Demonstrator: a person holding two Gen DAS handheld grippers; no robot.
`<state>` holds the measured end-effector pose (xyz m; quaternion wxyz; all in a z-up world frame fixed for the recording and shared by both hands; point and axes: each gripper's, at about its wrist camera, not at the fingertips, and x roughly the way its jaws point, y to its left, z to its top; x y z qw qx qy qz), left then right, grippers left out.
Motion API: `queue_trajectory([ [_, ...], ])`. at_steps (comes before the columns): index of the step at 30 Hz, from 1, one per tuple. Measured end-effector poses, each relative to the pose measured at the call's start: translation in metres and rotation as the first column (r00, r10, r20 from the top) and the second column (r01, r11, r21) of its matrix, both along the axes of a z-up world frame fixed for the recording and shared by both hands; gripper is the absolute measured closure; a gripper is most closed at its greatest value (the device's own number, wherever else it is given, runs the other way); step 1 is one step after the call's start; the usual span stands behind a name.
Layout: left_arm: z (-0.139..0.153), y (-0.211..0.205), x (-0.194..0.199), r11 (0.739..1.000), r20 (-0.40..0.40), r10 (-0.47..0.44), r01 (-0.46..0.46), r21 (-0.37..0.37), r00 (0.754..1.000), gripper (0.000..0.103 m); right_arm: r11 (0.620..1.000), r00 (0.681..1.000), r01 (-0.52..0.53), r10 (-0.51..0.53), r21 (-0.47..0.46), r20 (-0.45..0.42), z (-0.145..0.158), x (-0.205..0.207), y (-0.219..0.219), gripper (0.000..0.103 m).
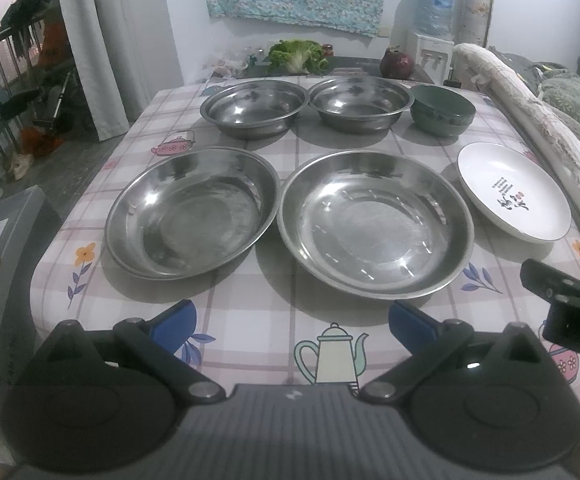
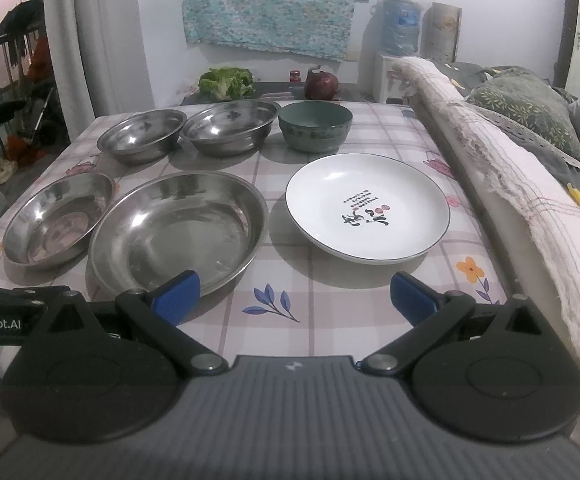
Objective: Organize plates and bowls
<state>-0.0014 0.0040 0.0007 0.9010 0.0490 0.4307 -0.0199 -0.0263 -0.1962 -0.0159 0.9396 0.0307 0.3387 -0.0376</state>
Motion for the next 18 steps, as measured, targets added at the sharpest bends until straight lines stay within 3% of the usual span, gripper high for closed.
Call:
queue_trajectory([
  [18, -0.0036, 0.0013, 0.0015, 1.000, -0.016, 0.007, -0.007, 0.000, 1.000, 0.000, 1.000, 1.000, -0.007, 0.007, 0.000, -0.012, -0.0029, 0.0029, 0.0029, 0.001],
])
